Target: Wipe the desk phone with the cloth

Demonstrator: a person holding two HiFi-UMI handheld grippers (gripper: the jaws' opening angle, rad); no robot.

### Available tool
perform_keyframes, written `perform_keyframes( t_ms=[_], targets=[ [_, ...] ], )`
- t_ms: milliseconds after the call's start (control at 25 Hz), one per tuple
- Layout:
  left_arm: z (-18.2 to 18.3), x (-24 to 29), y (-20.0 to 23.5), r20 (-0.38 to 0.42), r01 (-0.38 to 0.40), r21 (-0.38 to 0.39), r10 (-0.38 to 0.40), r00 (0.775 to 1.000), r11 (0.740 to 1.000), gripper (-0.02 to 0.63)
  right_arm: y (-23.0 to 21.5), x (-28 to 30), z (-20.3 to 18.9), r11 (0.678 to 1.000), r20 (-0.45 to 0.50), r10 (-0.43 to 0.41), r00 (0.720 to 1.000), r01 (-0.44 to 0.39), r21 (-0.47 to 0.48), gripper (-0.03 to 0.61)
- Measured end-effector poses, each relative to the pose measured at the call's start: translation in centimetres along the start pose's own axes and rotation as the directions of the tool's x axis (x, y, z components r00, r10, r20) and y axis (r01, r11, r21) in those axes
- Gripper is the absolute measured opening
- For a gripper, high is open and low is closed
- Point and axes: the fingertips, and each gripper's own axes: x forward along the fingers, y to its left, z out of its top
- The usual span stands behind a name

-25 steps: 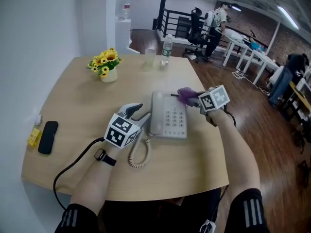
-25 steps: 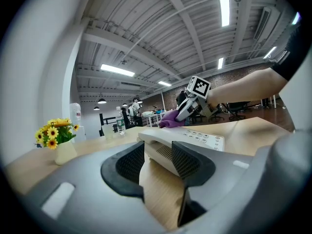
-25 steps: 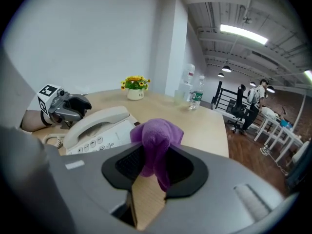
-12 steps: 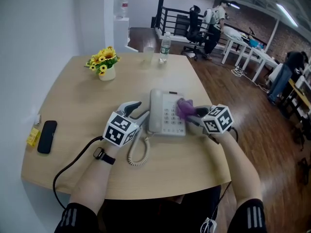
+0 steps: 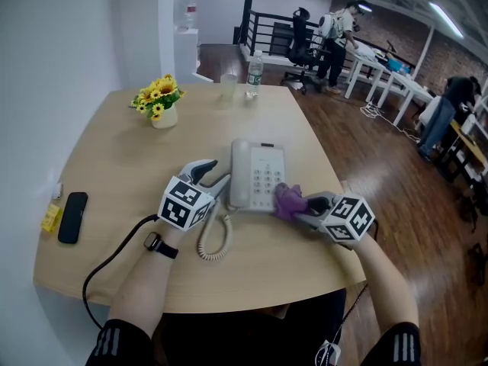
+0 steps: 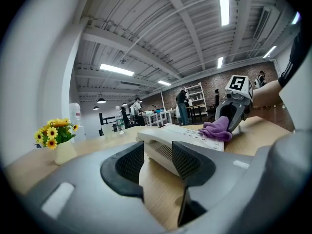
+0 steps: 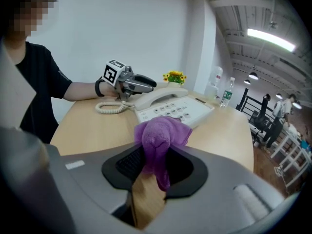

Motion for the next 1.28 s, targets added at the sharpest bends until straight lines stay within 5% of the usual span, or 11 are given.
perform_keyframes(
  t_ms=[440, 720, 960, 1280],
  targets=[
    [0.0, 0.1, -0.1, -0.002, 0.006, -0.001, -0.006, 1.0, 1.0, 0.192, -8.4, -1.2, 9.8, 0.983, 0.097, -0.174, 0.98, 0.178, -0.034, 0.127],
    [-0.1, 0.1, -0.1, -0.008, 0.004, 0.001, -0.004, 1.0, 1.0, 0.201, -12.7, 4.4, 10.0, 0.97, -0.04, -0.241, 0.97, 0.239, -0.035, 0.129],
    [-0.1, 0.3, -0.1, -0.014, 0.005, 0.003, -0.005, 1.0, 1.0, 0.201, -9.9, 5.1, 8.5, 0.987, -0.068, -0.155, 0.986, 0.152, -0.049, 0.127],
    [-0.2, 0.2, 0.0, -0.017, 0.002, 0.007, -0.002, 1.0, 1.0, 0.201, -2.5, 3.4, 5.5, 0.977, -0.036, -0.112, 0.993, 0.104, -0.186, 0.127]
  ],
)
